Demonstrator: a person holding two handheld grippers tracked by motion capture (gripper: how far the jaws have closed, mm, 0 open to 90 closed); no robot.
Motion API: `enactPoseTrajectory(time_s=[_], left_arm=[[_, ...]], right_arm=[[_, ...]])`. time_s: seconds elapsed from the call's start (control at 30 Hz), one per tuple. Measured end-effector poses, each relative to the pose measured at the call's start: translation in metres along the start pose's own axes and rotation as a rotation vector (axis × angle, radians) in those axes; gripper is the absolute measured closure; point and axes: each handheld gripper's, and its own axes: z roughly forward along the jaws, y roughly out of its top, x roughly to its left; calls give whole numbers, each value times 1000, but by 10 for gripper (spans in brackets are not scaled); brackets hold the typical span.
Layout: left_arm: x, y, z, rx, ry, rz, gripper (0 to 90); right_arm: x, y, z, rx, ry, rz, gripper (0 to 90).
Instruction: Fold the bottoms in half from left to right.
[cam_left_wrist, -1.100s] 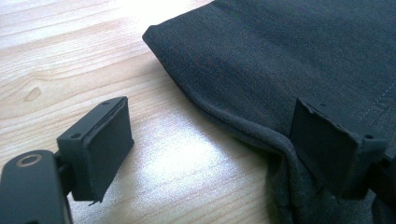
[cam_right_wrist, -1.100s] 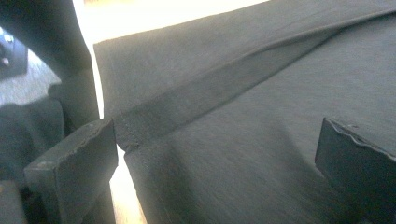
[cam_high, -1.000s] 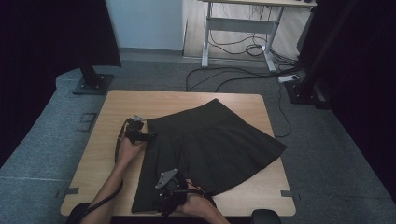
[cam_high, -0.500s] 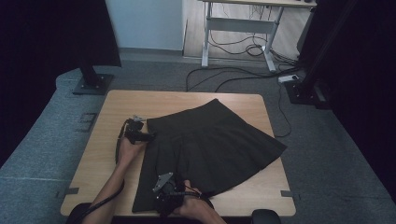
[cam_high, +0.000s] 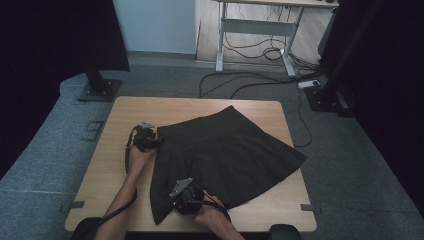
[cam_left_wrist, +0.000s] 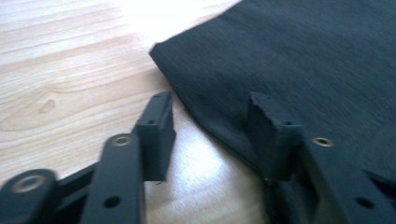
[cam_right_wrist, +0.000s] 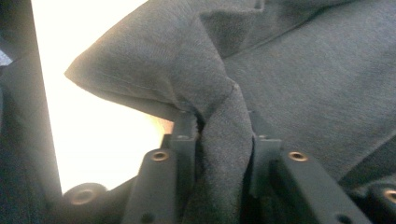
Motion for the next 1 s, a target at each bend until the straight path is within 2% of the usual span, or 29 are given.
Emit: enactPoseTrajectory(time_s=[0.07, 0.23, 0.37, 0.4, 0.63, 0.73, 0.87, 1.0], left_arm=[[0, 1, 0, 3, -6, 0, 557], [-7, 1, 0, 4, -25, -12, 755], [-9, 1, 0, 5, -40, -18, 845], [-10, 1, 0, 4, -42, -12, 850], [-5, 2, -6, 20, -73, -39, 869], [-5, 3, -9, 15, -67, -33, 870], [-4, 5, -20, 18, -56, -2, 870], [2, 0, -32, 22, -48, 12, 870]], right_arm=[[0, -1, 0, -6, -10, 6, 733], [0, -2, 0, -17, -9, 16, 770], [-1, -3, 0, -29, -6, 21, 784], [-1, -3, 0, -31, -6, 22, 787], [-2, -3, 1, -38, 13, 29, 819], [1, 0, 3, -42, 21, 28, 821], [8, 6, 7, -34, 40, 11, 821], [16, 15, 13, -29, 64, 1, 821]])
